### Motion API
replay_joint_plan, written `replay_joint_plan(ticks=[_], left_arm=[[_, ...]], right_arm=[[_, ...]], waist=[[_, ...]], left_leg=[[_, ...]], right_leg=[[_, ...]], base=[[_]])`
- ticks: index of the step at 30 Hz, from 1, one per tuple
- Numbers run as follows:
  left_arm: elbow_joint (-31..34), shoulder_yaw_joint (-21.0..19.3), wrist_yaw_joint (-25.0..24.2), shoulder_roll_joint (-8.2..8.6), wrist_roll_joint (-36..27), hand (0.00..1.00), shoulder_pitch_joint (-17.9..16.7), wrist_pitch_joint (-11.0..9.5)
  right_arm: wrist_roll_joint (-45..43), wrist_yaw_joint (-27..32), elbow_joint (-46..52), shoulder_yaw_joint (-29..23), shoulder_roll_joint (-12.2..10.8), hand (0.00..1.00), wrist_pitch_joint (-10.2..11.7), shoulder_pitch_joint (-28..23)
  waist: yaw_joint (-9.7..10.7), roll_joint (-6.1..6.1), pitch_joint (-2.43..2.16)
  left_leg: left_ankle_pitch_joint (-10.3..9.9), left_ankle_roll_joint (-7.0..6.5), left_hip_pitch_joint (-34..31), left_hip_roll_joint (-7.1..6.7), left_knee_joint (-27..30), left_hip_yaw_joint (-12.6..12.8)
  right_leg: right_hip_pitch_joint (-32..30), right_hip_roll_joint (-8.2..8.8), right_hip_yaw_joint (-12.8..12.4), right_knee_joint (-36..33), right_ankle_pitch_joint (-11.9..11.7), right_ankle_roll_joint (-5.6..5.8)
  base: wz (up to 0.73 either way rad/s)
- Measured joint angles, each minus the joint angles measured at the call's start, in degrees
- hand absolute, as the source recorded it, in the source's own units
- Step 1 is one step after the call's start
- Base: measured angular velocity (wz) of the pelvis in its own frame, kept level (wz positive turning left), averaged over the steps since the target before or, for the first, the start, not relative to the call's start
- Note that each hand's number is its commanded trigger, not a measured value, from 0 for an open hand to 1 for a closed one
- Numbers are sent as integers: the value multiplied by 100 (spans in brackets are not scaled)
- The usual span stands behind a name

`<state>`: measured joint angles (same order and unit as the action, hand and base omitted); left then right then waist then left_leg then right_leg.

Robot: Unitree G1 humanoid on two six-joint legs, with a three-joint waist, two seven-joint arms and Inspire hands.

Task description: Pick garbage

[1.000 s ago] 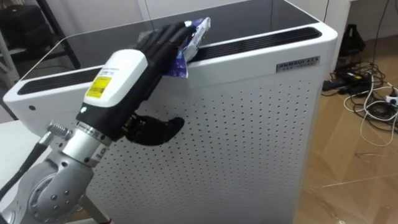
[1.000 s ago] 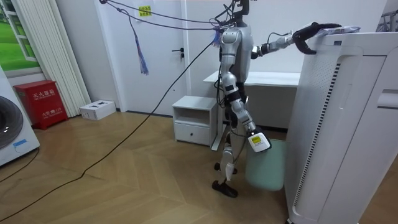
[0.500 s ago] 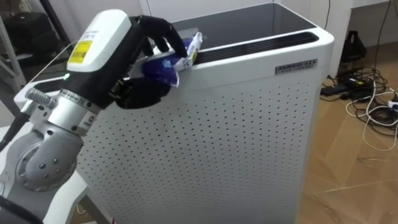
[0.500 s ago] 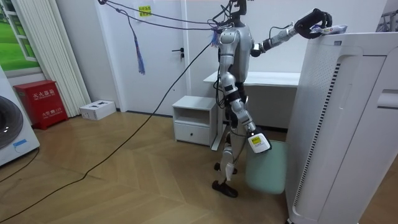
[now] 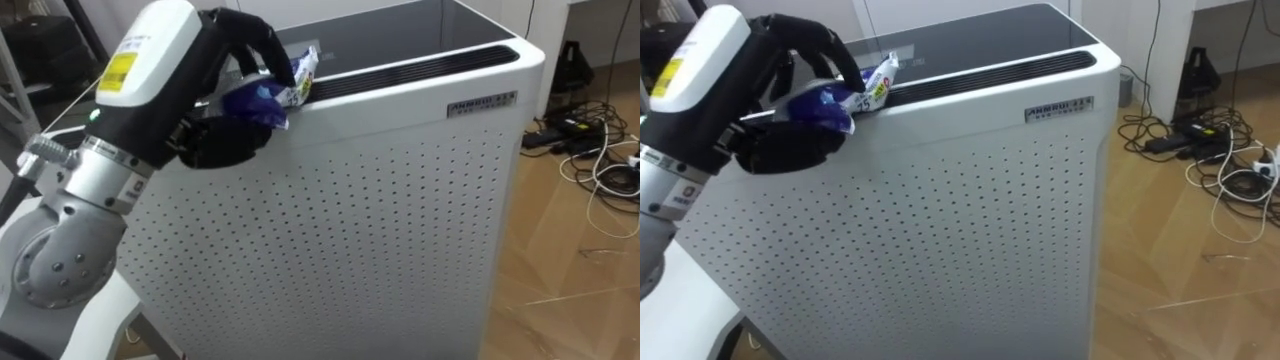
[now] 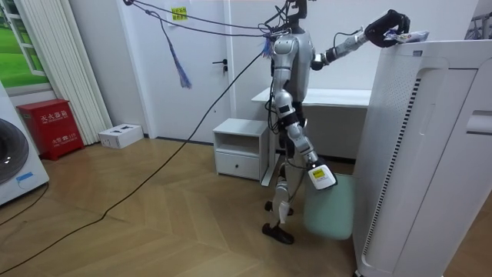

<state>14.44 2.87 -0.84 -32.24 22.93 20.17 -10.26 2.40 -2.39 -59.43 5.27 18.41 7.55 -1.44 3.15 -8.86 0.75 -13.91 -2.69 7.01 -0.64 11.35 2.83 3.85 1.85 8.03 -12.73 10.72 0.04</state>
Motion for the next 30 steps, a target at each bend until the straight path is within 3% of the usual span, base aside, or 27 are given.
replay_joint_plan(ticks=[5, 10, 14, 19, 23, 27, 30], left_arm=[[19, -41, 8, 29, -813, 100, -83, -11], [83, 36, -3, 111, -1798, 100, -210, -28], [286, 73, -46, 233, -2668, 100, -454, -129], [340, 282, -411, 437, -4138, 100, -564, -225], [396, 759, -978, 429, -4402, 100, -715, -175], [399, 1456, -1722, 427, -4361, 100, -886, 123], [457, 1551, -2093, 424, -4363, 100, -885, 128]], right_arm=[[7, 155, 521, 82, -8, 100, -48, 18], [235, 304, 732, 533, -9, 100, -52, 129], [283, 373, 914, 604, -1, 100, -60, 152], [283, 369, 914, 704, 1, 100, -60, 205], [464, 418, 927, 736, 1, 100, -65, 261], [530, 447, 1013, 881, 0, 100, -70, 264], [530, 479, 1094, 946, -6, 100, -69, 264]], waist=[[-64, 71, 11], [-72, 257, 2], [-63, 228, -30], [-121, 247, -32], [-135, 264, -22], [-113, 276, -26], [-82, 276, -30]], left_leg=[[20, -20, -85, -8, 7, -8], [21, -20, -86, -5, 6, 4], [21, -20, -121, -13, 11, 15], [21, -20, -146, -8, 18, -130], [21, -20, -164, -6, 23, -142], [21, -20, -263, -8, 95, -139], [21, -20, -329, -6, 141, -137]], right_leg=[[-164, -12, 5, -112, 17, -3], [-100, -15, 8, -53, 15, -1], [-91, -2, 80, 24, -13, 20], [-84, 11, 163, 22, -13, 19], [-88, 30, 192, 16, -13, 19], [-146, 33, 188, 3, -16, 12], [-204, 29, 172, -4, -28, -2]], base=[[-2], [4], [7], [10], [3], [0], [0]])
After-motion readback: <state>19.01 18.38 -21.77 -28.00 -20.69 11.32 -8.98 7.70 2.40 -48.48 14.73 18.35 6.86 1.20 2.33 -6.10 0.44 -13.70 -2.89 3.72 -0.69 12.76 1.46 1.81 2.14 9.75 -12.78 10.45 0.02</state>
